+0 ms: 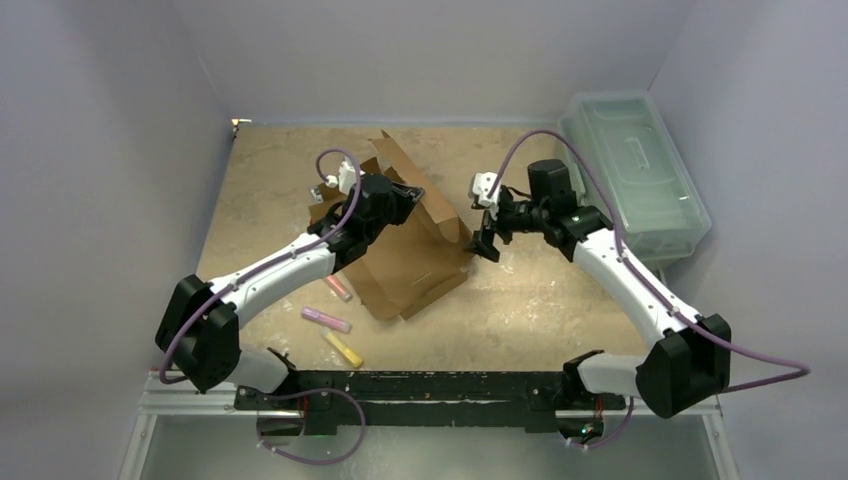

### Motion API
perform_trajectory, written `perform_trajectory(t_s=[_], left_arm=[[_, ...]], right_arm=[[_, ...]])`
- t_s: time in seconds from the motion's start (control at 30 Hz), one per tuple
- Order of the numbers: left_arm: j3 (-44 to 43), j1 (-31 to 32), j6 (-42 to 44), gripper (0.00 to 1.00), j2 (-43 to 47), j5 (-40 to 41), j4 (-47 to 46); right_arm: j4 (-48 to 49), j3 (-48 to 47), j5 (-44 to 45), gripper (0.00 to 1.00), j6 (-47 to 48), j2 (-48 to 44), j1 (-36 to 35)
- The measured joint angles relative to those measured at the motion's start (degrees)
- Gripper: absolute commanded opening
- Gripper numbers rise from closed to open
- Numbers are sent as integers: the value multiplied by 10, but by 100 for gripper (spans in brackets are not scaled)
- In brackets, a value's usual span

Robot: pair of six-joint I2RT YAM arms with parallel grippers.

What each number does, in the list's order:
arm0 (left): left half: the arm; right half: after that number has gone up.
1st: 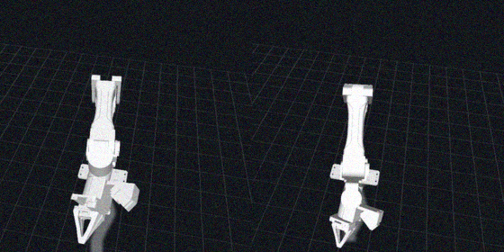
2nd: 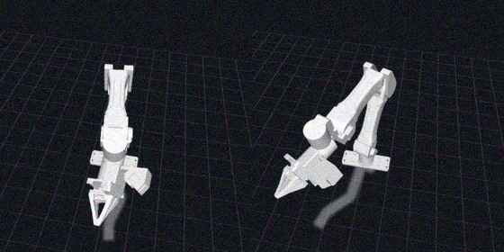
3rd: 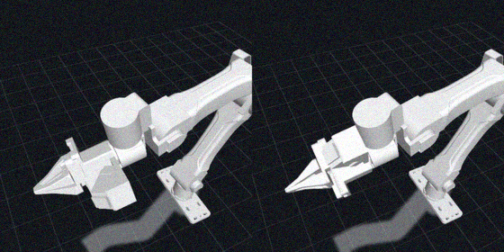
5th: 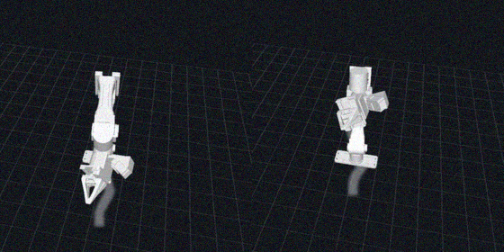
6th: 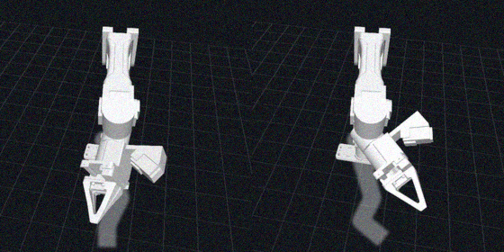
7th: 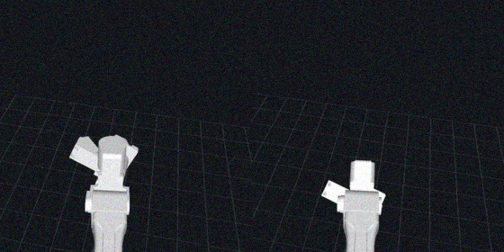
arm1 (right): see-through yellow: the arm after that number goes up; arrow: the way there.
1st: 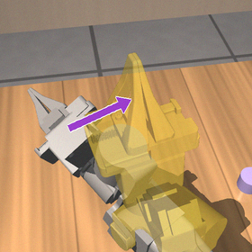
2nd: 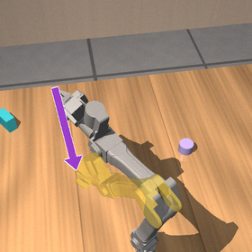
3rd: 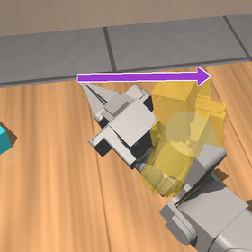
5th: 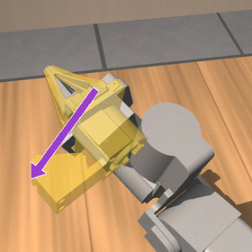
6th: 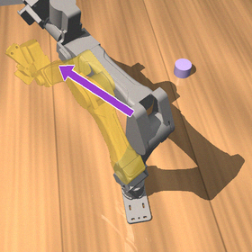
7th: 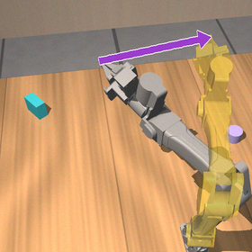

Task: Fold the paper box

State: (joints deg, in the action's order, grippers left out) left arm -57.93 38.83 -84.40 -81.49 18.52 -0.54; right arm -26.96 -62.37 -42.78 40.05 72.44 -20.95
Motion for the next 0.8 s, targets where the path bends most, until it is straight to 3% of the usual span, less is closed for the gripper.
perform_trajectory(t_s=[0.17,0.37,0.47,0.57,0.67,0.8], left_arm=[[-8,3,-1,0,-4,2,9],[-8,3,-5,0,-11,2,-5],[-8,3,-5,0,-16,0,-12],[-8,3,-5,1,-17,-3,-24],[-8,3,-1,15,-19,-5,-36],[-6,3,13,37,-19,-17,-55]], right_arm=[[77,45,58,94,-55,5,-38],[144,92,126,75,-98,5,-40],[166,98,153,61,-112,7,-40],[194,105,171,36,-122,7,-41],[213,112,184,18,-135,8,-40],[234,114,201,6,-152,13,-40]])
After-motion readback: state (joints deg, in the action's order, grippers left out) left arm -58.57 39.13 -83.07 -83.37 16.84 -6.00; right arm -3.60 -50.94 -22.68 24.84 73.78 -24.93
